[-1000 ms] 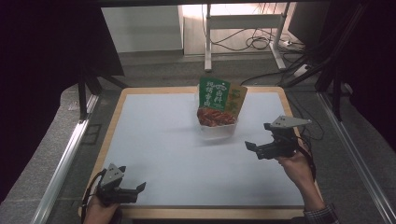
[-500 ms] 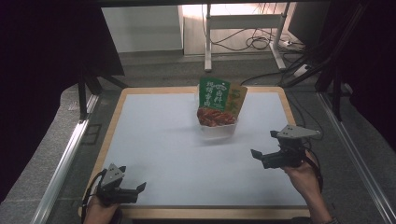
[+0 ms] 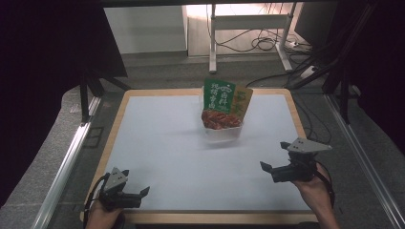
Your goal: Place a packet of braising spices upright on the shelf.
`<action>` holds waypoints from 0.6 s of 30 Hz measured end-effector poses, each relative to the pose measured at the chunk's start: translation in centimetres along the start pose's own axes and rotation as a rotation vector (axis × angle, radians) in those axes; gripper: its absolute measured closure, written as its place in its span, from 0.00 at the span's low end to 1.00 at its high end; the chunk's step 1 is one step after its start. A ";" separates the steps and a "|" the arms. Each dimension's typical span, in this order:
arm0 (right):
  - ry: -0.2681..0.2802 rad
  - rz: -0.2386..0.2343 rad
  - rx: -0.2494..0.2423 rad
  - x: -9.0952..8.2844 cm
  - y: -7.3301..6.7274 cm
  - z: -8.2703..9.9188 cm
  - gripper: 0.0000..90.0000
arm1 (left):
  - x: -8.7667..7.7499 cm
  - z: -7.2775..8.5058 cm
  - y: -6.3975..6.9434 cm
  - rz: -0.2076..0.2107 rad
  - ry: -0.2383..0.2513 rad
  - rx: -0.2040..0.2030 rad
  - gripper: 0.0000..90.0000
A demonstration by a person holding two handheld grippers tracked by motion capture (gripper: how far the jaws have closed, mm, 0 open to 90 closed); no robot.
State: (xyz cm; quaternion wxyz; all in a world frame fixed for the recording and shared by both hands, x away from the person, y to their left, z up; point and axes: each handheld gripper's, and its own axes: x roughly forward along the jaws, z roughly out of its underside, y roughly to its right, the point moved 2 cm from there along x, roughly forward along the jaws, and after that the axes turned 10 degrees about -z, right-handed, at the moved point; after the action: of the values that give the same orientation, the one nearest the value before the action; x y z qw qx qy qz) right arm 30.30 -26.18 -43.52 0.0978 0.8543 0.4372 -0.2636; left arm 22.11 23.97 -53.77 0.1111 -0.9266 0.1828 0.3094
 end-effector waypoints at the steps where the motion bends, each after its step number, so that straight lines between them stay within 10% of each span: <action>1: 0.001 0.006 -0.005 -0.1 -0.1 0.4 0.00 | 0.0 0.0 0.0 0.000 0.000 0.000 0.03; 18: 0.029 0.033 0.020 -0.8 -0.1 3.6 0.00 | 0.0 0.0 0.0 -0.002 -0.003 0.004 0.03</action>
State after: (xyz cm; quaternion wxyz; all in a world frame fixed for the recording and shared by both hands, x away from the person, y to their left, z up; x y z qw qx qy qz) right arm 28.53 -28.11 -46.17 0.0875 0.8660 0.4218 -0.2539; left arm 22.10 23.95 -53.77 0.1136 -0.9260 0.1826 0.3102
